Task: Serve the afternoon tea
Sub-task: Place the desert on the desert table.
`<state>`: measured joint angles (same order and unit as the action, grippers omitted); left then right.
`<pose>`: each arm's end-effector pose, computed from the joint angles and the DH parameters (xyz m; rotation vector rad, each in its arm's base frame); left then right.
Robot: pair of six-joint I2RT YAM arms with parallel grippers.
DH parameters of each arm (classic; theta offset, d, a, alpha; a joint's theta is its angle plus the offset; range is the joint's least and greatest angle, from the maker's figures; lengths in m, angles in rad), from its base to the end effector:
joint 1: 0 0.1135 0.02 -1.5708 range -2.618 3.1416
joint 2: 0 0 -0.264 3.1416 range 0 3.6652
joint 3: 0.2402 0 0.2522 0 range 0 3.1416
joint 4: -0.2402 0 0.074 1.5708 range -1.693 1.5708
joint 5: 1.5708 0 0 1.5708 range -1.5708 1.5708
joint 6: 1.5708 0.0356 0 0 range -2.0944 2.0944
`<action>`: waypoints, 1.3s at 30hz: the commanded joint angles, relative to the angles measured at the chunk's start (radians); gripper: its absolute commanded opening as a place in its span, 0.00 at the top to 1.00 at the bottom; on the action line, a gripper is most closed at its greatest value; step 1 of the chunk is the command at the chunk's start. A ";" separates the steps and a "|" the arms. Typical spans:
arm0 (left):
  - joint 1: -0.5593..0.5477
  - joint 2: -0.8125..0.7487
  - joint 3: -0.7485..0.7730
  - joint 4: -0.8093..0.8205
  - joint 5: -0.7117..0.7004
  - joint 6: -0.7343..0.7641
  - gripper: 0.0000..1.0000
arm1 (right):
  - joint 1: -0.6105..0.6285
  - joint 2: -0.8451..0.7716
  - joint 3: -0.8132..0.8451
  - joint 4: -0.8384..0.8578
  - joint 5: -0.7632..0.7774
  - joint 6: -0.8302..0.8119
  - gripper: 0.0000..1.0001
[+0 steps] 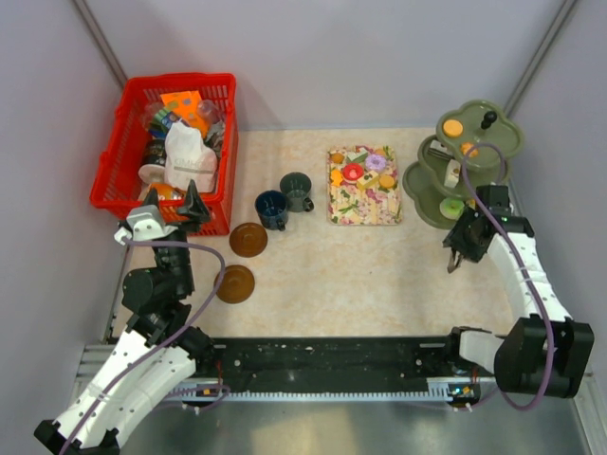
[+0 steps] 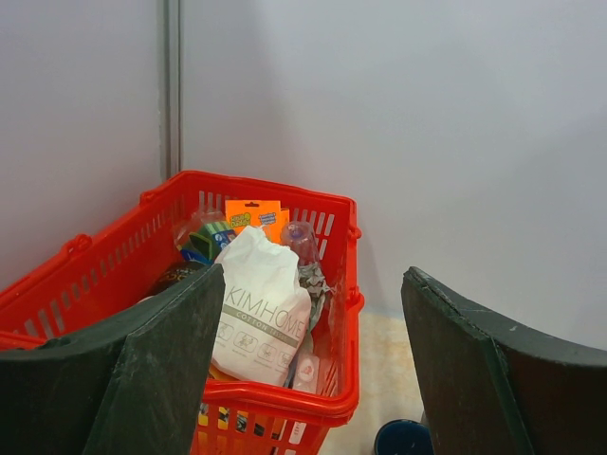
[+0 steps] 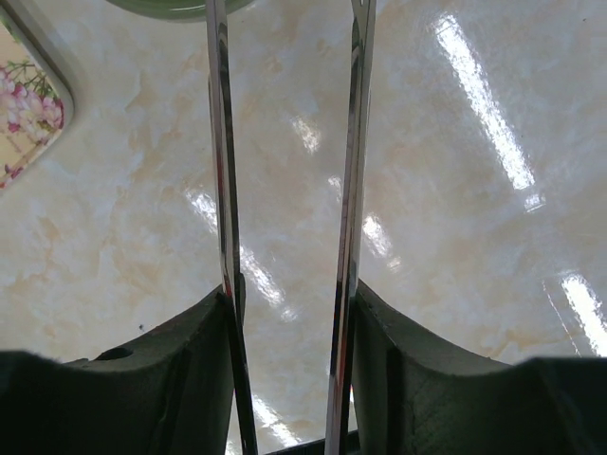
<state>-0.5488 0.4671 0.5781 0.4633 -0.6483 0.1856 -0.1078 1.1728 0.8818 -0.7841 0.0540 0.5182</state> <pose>0.1025 -0.0375 0.3748 -0.2077 1.1036 -0.0014 0.2202 -0.0258 0.2477 0.8316 2.5107 0.0664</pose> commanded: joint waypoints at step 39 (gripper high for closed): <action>-0.003 0.004 0.002 0.025 0.001 -0.012 0.20 | 0.588 0.059 0.293 -0.190 0.001 0.034 0.57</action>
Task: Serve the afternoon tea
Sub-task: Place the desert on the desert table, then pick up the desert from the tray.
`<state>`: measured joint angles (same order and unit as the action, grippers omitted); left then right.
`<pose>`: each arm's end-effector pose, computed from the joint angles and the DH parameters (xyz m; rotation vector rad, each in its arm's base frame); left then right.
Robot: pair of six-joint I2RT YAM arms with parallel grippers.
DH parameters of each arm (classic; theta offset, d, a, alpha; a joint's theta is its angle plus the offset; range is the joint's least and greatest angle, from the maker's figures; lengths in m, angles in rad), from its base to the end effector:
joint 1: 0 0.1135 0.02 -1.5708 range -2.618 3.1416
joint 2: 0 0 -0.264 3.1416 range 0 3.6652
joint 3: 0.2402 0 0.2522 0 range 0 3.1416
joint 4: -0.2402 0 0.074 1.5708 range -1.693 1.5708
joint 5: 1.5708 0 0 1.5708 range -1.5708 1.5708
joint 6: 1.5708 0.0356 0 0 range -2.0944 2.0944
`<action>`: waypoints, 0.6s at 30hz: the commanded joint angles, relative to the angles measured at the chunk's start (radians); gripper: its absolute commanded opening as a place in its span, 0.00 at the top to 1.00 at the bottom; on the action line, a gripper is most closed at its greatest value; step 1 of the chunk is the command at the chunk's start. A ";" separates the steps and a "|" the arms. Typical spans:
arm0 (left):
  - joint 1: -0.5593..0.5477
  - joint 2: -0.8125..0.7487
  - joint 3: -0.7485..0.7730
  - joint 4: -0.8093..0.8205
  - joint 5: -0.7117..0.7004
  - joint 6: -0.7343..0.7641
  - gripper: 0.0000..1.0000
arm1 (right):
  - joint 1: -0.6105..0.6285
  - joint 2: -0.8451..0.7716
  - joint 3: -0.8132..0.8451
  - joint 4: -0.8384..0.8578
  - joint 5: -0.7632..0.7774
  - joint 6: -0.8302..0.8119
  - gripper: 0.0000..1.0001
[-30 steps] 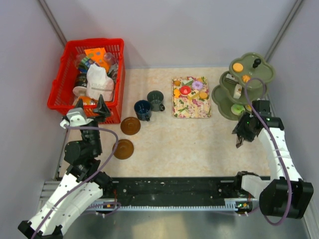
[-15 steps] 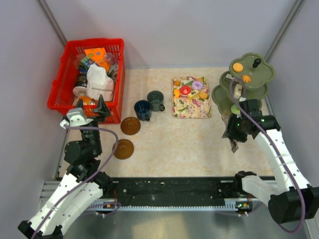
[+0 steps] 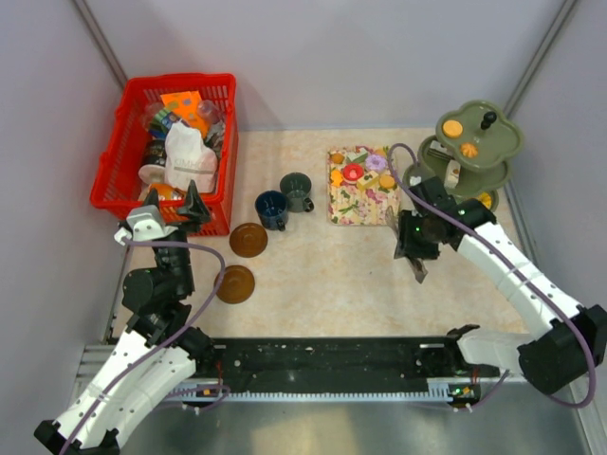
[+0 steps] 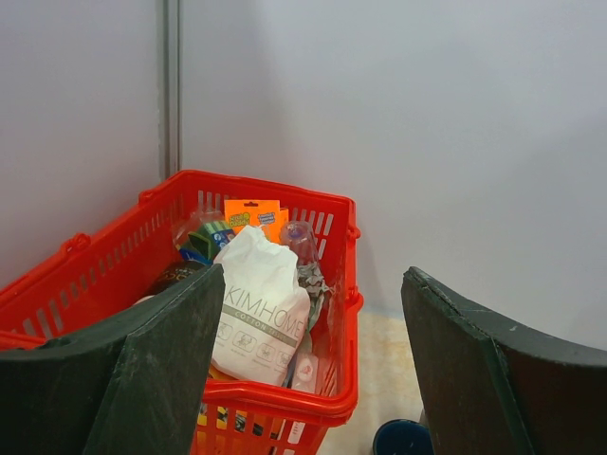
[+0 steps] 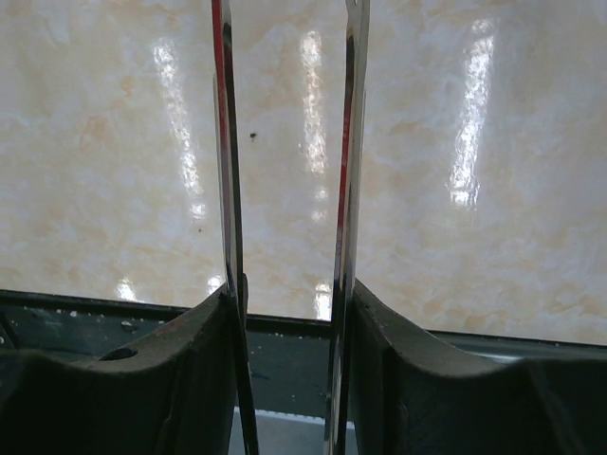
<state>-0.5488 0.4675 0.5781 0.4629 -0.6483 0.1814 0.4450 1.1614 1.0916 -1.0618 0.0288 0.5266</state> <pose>0.1026 -0.0376 0.3747 -0.2097 1.1038 -0.0049 0.1900 0.0895 0.2993 0.1201 2.7265 0.2497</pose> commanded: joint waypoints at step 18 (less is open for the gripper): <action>-0.003 -0.007 -0.001 0.039 -0.002 0.013 0.20 | 0.054 0.581 0.378 0.249 0.158 0.041 0.54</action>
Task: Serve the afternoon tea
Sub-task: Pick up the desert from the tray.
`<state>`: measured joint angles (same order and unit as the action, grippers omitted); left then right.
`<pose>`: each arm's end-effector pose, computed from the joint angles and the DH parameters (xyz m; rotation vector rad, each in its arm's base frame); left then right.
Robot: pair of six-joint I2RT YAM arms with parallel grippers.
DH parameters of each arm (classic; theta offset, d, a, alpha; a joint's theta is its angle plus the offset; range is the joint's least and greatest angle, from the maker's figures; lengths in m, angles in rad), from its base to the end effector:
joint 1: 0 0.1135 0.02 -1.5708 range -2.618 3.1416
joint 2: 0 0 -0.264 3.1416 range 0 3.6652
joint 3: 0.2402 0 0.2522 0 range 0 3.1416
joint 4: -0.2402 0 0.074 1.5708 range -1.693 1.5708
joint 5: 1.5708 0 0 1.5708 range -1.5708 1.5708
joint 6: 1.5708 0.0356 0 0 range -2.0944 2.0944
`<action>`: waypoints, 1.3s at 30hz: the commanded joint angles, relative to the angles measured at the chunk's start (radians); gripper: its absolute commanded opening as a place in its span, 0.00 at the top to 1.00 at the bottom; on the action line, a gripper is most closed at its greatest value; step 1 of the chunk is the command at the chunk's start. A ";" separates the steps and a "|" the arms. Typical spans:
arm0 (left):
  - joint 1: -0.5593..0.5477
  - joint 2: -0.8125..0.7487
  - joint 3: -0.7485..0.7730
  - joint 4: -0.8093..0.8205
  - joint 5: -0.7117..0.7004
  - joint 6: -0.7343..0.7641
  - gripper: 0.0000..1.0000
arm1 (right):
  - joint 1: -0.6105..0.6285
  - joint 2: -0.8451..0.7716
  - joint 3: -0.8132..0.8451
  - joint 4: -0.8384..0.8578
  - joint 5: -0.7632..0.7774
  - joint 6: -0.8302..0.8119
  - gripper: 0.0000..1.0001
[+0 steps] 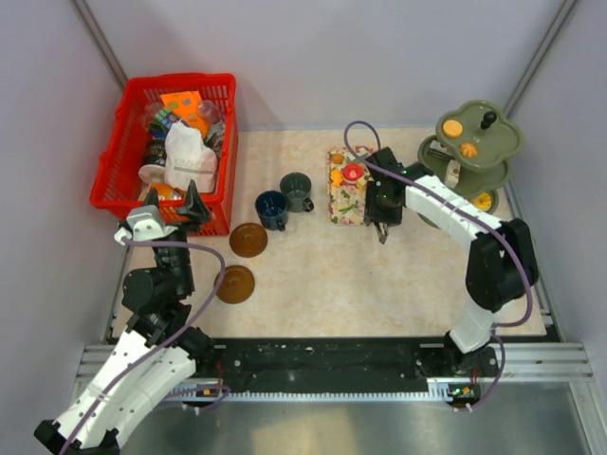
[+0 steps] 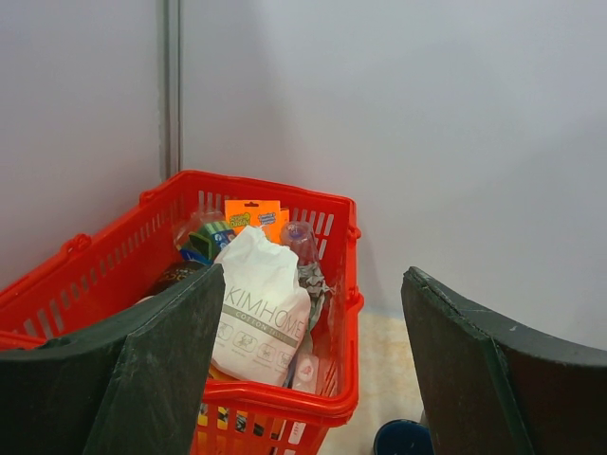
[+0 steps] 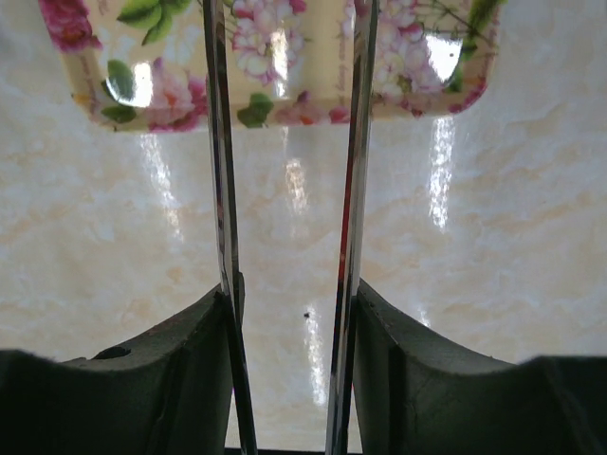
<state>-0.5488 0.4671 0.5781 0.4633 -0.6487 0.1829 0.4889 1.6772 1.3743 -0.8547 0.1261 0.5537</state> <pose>0.1025 -0.0375 0.3748 -0.2096 1.1034 -0.0036 0.3055 0.1574 0.2601 0.1240 2.7159 0.1349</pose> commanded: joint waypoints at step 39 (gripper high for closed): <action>-0.003 -0.018 -0.001 0.040 0.000 0.017 0.20 | -0.022 0.180 0.171 0.046 0.073 0.055 0.55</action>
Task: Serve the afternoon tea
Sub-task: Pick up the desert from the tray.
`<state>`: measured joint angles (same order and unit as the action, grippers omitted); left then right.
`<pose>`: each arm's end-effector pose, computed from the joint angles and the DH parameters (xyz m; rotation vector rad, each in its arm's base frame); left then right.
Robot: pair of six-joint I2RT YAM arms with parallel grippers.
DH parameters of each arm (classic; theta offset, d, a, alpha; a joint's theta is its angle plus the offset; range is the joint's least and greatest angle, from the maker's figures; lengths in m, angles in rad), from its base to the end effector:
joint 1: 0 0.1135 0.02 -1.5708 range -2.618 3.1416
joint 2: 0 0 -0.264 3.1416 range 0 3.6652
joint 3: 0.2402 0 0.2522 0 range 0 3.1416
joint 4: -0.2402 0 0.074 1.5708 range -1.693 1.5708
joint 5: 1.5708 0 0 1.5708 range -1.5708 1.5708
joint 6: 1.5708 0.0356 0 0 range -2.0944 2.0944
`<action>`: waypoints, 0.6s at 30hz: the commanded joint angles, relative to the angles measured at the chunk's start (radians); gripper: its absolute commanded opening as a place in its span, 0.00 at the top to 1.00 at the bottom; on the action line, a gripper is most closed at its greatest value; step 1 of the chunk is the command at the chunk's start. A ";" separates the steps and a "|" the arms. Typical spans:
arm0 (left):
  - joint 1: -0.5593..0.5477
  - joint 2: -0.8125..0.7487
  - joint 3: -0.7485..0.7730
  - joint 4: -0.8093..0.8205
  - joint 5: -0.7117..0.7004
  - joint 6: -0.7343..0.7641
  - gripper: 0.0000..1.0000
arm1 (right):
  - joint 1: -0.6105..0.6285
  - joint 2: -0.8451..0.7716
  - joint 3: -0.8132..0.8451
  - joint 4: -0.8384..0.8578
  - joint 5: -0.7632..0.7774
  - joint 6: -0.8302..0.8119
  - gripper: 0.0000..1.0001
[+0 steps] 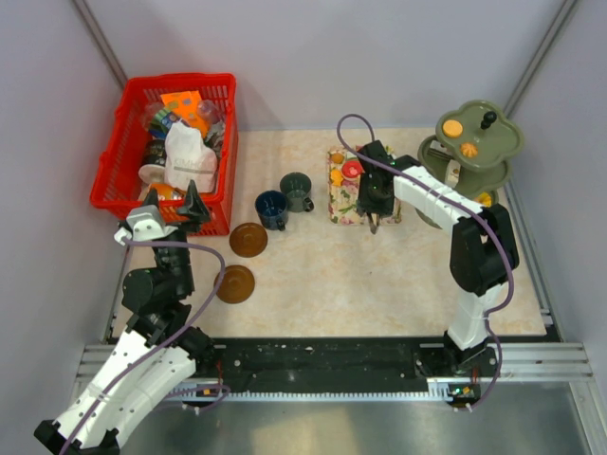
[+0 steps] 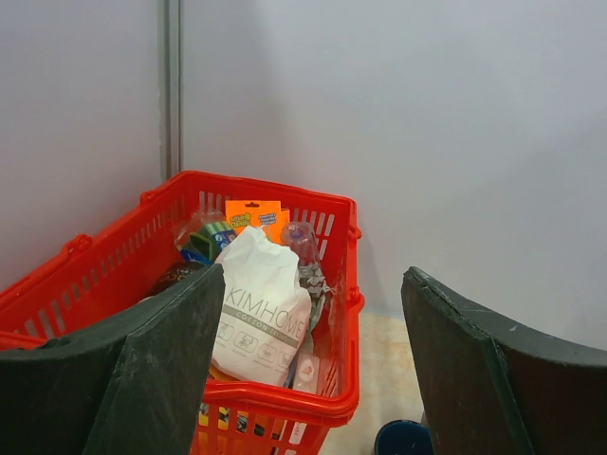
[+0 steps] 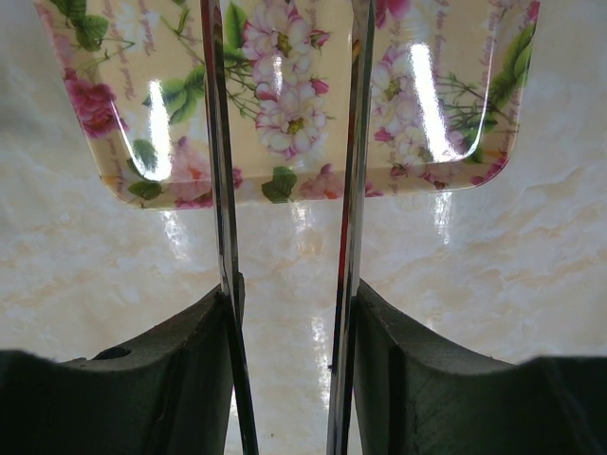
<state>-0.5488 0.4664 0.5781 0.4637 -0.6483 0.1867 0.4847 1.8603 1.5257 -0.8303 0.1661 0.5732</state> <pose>0.1024 -0.0374 0.3749 -0.2076 1.1027 -0.0009 0.3474 0.1763 0.2425 0.1661 2.7029 0.0866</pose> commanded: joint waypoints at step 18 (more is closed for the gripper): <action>-0.003 -0.014 0.000 0.038 0.001 0.011 0.20 | -0.067 -0.144 -0.067 -0.050 0.098 0.036 0.55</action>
<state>-0.5488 0.4599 0.5781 0.4641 -0.6487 0.1864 0.4328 1.8023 1.4540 -0.8494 0.1852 0.5961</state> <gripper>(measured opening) 0.805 0.450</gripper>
